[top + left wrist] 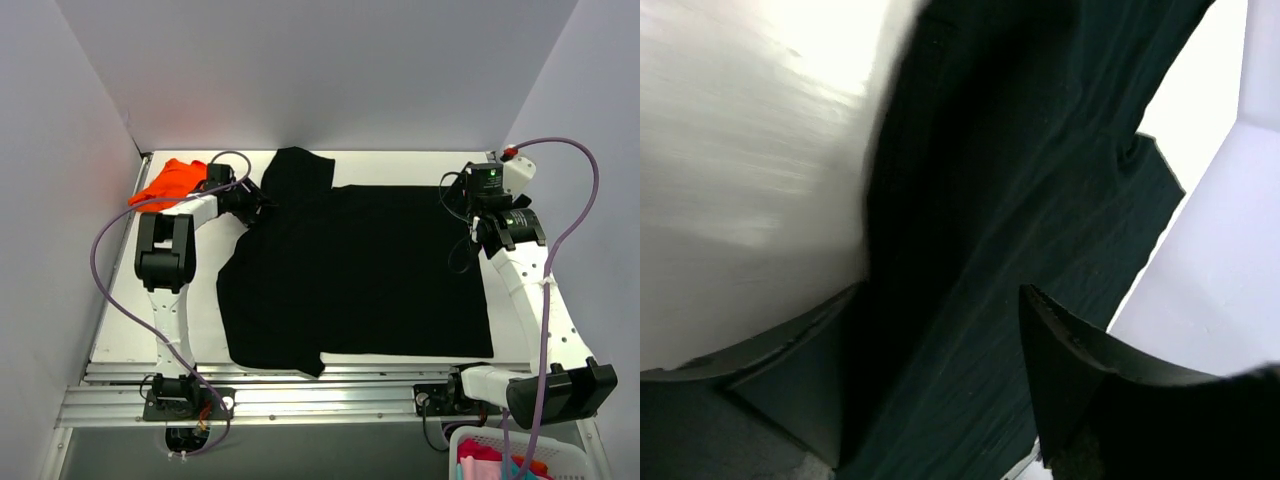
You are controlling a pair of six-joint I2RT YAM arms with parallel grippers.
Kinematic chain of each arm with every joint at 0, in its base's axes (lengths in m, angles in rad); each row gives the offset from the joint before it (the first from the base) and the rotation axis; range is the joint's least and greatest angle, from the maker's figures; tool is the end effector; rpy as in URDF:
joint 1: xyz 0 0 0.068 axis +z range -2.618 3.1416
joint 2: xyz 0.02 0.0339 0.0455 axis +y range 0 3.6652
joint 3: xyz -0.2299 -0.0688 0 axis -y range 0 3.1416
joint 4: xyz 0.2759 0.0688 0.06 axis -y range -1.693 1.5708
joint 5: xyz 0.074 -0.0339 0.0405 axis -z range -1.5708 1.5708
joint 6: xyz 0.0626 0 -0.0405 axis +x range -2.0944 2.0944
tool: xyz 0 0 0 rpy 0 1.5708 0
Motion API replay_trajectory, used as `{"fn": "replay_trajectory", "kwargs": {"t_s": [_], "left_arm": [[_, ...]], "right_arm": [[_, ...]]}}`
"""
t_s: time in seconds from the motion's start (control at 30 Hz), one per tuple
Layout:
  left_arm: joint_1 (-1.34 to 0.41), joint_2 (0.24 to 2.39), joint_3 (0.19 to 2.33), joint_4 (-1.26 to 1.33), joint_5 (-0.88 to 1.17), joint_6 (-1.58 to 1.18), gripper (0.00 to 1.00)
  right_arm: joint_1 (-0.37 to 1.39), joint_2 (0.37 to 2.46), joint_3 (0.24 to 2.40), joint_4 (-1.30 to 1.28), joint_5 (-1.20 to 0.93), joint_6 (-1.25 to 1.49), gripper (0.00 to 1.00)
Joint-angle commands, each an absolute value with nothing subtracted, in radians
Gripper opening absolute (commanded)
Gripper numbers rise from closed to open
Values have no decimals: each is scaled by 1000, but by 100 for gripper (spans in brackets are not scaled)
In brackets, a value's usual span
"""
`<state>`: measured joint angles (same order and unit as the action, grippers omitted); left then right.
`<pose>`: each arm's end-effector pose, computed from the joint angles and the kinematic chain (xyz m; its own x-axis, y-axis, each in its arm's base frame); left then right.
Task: Fold and stack the t-shirts
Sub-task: Flatten the tshirt out
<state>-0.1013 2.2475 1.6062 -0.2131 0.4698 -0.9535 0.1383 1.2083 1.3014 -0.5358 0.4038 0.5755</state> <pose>0.5007 -0.0794 0.0779 -0.7490 -0.6547 -0.1017 -0.3885 0.5583 -0.7331 0.3268 0.0206 0.3575 -0.2336 0.4728 -0.8497 0.4196 0.8373 0.3506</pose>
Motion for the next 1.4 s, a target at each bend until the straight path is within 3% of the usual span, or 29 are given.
{"fn": "replay_trajectory", "kwargs": {"t_s": [0.0, 0.23, 0.8, 1.03, 1.37], "left_arm": [[-115, 2278, 1614, -179, 457, -992, 67], [-109, 2273, 1646, -202, 417, -996, 42], [64, 2345, 1844, -262, 529, -954, 43], [41, 2410, 1916, -339, 543, -877, 58], [-41, 2428, 1899, -350, 491, -861, 58]], "right_arm": [[132, 1215, 1331, -546, 453, 558, 86], [121, 1215, 1332, -540, 459, 526, 87], [101, 1250, 1319, -518, 451, 497, 87], [98, 1273, 1322, -506, 442, 503, 87], [95, 1298, 1351, -514, 449, 505, 87]]}}
